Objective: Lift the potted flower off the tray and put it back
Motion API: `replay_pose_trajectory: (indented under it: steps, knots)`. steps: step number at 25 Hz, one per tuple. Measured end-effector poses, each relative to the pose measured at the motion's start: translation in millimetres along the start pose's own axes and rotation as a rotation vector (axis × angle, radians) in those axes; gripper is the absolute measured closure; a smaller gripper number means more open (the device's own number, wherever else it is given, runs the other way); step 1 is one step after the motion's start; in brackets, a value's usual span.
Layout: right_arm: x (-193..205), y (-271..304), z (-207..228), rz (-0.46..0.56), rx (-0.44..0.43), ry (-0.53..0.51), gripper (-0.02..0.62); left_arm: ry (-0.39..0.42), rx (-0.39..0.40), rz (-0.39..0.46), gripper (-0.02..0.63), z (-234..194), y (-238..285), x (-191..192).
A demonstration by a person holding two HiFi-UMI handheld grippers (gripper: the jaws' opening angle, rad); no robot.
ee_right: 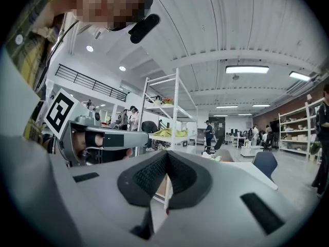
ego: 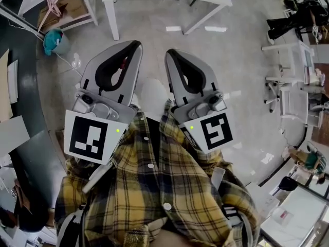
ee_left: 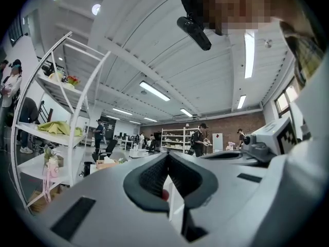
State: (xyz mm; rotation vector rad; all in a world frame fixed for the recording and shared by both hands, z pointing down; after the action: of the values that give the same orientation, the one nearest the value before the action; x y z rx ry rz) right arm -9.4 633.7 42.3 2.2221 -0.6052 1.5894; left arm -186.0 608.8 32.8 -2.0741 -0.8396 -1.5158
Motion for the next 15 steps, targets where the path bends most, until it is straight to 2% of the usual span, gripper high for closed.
replay_pose_trajectory:
  steps: [15]
  knots:
    - [21, 16, 33, -0.034, 0.003, 0.031, 0.597, -0.002, -0.022, -0.027, 0.597, -10, 37, 4]
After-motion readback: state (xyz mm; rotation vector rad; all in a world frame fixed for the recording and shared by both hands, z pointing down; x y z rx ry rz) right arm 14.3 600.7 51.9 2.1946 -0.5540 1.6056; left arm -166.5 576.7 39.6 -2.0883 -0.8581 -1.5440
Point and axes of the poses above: the fingertips, and each gripper's own axes: y forward along the fingers, z to its right, x out of its underside, the point moved 10 cm from there along -y, backward along the fingers, and after that the axes turned 14 degrees about -y, right-handed, at the moved point
